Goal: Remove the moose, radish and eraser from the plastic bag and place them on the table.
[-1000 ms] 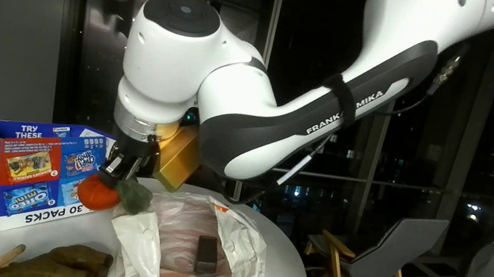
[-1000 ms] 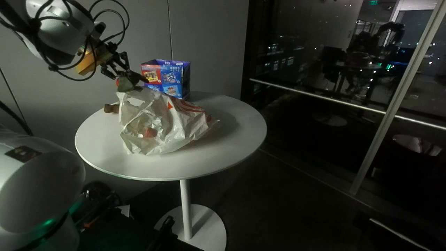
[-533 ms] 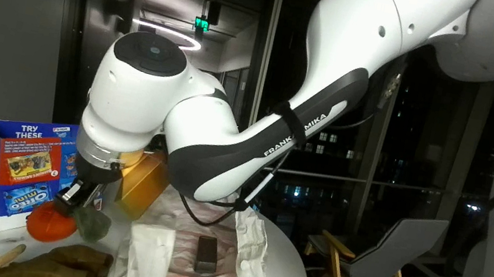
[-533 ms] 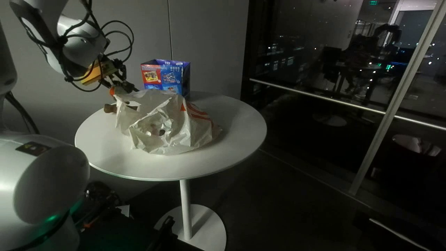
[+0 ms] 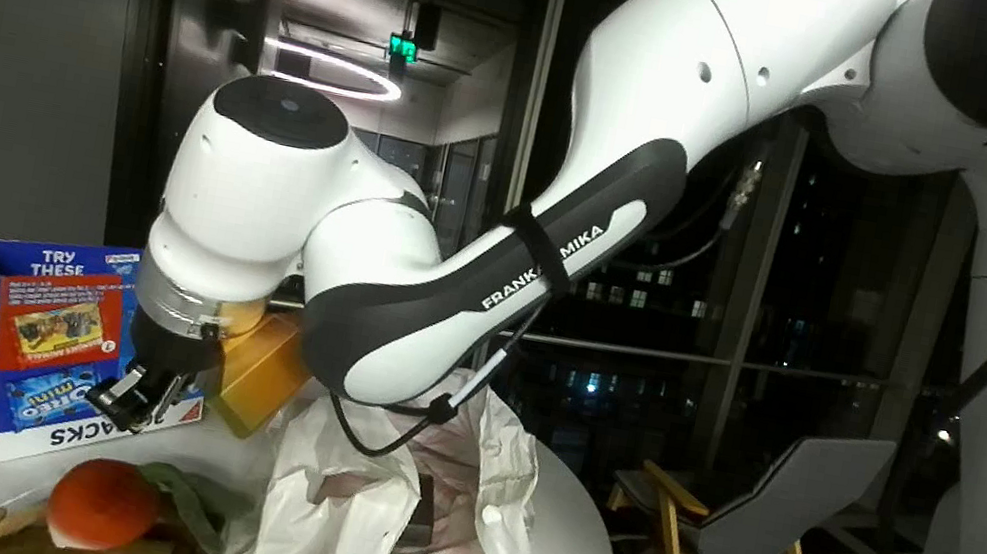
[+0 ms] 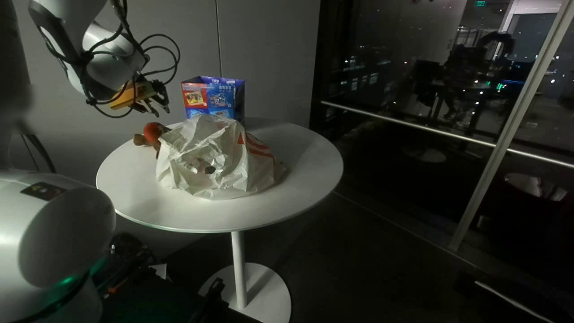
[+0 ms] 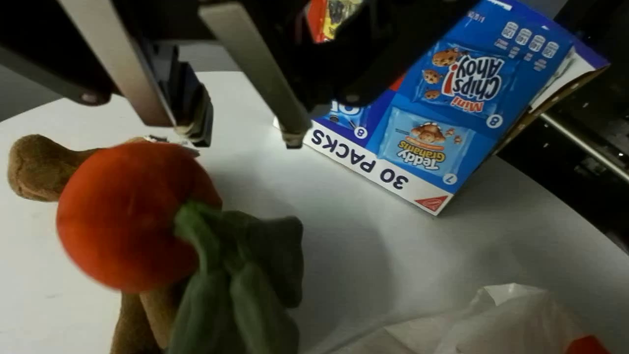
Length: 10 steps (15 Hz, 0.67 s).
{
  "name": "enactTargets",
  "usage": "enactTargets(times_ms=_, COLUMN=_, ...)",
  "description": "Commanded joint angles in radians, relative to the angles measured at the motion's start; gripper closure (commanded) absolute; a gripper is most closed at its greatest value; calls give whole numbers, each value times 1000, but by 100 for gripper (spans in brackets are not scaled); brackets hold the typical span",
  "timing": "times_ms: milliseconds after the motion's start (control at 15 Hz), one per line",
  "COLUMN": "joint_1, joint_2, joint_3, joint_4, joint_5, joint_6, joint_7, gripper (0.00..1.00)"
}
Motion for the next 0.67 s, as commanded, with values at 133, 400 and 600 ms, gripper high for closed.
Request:
enactTargets(times_ms=133, joint_1=53, joint_2=-71, joint_3=-69, joint_4=19, joint_5=85, joint_6=-260, joint_7=56, gripper=11)
enactTargets(times_ms=400, joint_1=50, joint_2=-123, joint_3=-107, joint_4=9, joint_5=150, joint_6=-438, joint_7=107, gripper=0)
enactTargets(times_ms=600, joint_1=25, joint_2=-151, joint_3=-141, joint_4=0, joint_5=222, joint_6=-562, joint_7=105, gripper=0)
